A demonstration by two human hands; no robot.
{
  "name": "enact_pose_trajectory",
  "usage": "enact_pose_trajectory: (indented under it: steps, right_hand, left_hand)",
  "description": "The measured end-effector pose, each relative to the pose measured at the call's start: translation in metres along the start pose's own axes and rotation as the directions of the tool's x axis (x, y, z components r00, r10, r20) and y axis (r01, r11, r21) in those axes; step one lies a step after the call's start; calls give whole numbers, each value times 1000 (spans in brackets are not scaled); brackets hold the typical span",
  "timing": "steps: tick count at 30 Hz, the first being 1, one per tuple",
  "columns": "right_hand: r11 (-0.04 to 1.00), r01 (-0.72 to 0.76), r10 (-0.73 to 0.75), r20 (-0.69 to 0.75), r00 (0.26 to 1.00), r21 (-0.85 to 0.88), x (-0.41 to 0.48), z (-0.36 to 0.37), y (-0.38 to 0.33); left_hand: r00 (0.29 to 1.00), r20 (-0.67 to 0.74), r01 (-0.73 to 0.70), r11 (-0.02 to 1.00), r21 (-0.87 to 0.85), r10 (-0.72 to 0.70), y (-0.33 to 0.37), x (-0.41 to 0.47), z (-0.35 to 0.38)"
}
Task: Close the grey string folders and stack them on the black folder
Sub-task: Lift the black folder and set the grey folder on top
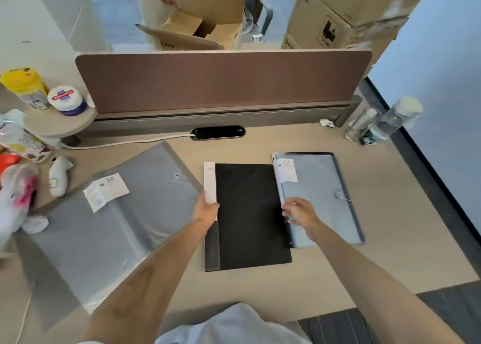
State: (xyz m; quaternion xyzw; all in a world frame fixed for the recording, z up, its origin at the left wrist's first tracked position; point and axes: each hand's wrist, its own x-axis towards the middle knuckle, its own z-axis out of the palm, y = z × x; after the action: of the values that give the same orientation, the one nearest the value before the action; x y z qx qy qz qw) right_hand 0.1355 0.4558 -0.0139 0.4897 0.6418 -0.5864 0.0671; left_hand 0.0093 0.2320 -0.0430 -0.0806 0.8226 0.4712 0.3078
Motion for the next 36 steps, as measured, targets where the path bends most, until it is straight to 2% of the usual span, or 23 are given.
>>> enact_pose_trajectory:
  steps: [3,6,8,10,12,14,17,24,31,36]
  right_hand:
    - [999,28,-27,-16,999,22,9,-24,-4]
    - [997,70,-68,-60,996,45,22,-53,-2]
    - [995,96,-95,-120,988,5,33,-75,4]
    - [993,88,-100,-174,980,-72,43,-97,11]
    - [973,59,-110,-220,969,-224,58,-120,21]
    - [938,17,-105,-238,966,-346,70,-138,27]
    - [917,6,-89,-189,978,-400,72,-154,26]
    - [954,34,-80,-140,987,-299,83,-182,31]
    - [988,14,-28,-88,996,-153,81,-190,30]
    - [989,27,-34,-47,998,-144,69,-163,26]
  left_hand:
    - [1000,9,-30,996,78,30,17,-10,25]
    - [991,-2,-133,969,208,136,34,-21,56]
    - [984,76,-177,957,228,164,46,-31,82]
    - [979,178,-130,979,160,100,58,-39,109]
    - [970,240,-49,994,98,24,70,-46,137]
    - [969,246,27,999,42,-36,78,-48,161]
    - [977,186,116,993,-37,-107,88,-48,188]
    - [972,141,217,952,-218,-189,97,-39,208]
    - [937,308,262,911,-318,-162,98,-39,194]
    - [944,310,235,895,-380,-117,82,-46,160]
